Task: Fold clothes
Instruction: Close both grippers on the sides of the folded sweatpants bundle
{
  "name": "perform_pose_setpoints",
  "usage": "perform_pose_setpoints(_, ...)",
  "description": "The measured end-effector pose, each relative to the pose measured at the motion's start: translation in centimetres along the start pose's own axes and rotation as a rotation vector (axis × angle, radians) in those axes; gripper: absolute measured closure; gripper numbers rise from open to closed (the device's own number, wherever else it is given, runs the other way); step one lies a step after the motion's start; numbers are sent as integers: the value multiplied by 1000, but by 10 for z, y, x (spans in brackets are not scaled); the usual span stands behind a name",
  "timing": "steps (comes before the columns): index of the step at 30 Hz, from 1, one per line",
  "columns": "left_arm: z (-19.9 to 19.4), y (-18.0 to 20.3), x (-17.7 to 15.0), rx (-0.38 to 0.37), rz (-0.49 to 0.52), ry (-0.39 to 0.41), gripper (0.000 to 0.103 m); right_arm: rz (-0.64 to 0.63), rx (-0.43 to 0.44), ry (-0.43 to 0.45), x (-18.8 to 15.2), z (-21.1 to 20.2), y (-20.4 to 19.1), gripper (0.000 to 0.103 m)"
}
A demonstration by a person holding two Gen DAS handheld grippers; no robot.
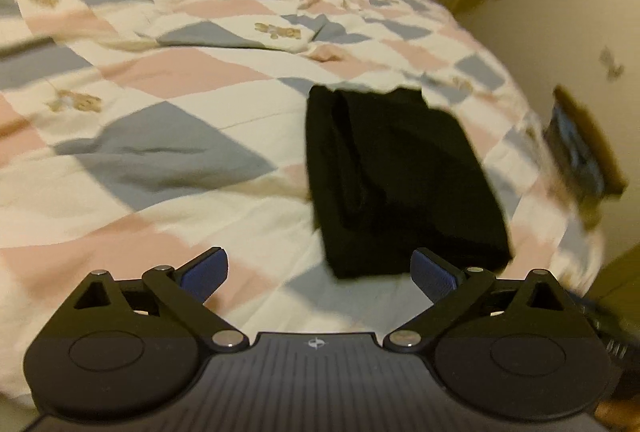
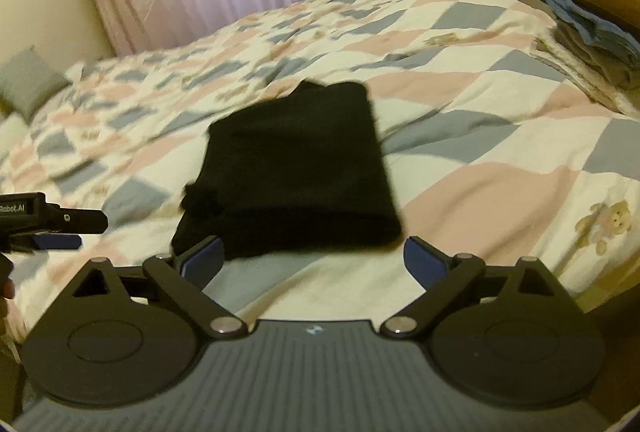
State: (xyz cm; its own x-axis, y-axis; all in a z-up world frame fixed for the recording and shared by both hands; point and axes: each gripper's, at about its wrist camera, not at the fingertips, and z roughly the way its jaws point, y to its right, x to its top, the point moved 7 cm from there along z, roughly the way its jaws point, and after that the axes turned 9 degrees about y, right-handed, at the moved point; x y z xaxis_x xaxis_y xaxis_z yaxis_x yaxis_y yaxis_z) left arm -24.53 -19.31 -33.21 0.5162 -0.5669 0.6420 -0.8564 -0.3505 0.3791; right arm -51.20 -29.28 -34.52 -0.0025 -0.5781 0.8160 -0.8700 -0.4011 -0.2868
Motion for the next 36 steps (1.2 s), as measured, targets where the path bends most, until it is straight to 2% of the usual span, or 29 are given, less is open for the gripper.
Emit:
perform_pose_setpoints(5, 65, -3, 23, -119, -153, -24, 3, 170, 91, -6, 22, 37, 45, 5)
perform_pose_setpoints(10, 129, -11, 29, -109, -200, -65, 2, 296, 163, -56, 34, 91, 75, 5)
perform_pose_setpoints(12, 144, -10, 30, -156, -231, -87, 1, 295, 173, -70, 37, 109, 78, 5)
perform_pose_setpoints(14, 156, -5, 30, -236, -265, -111, 1, 298, 192, -84, 39, 126, 81, 5)
perform_pose_setpoints(19, 185, 0, 30, -317, -280, -164, 1, 364, 284, -111, 42, 161, 82, 5)
perform_pose_setpoints(23, 186, 3, 30, -394, -277, -163, 13, 426, 350, -146, 44, 185, 88, 6)
perform_pose_setpoints(26, 190, 3, 31, -428, -288, -167, 15, 424, 435, -210, 45, 203, 84, 8)
perform_pose_setpoints(29, 196, 2, 34, -461, -311, -172, 12, 472, 556, -326, 40, 226, 75, 16)
perform_pose_setpoints(30, 198, 1, 34, -472, -319, -174, 13, 481, 571, -364, 38, 235, 73, 27)
perform_pose_setpoints(31, 203, 3, 35, -478, -312, -184, 13, 491, 583, -397, 35, 245, 73, 34)
perform_pose_setpoints(32, 205, 3, 36, -479, -303, -190, 16, 512, 603, -427, 33, 255, 74, 47)
perform_pose_setpoints(33, 206, 4, 38, -466, -295, -200, 25, 538, 626, -449, 32, 261, 74, 55)
perform_pose_setpoints(34, 206, 5, 40, -451, -296, -214, 33, 562, 637, -461, 31, 262, 74, 58)
perform_pose_setpoints(36, 204, 11, 48, -426, -282, -251, 50, 588, 624, -457, 32, 256, 74, 70)
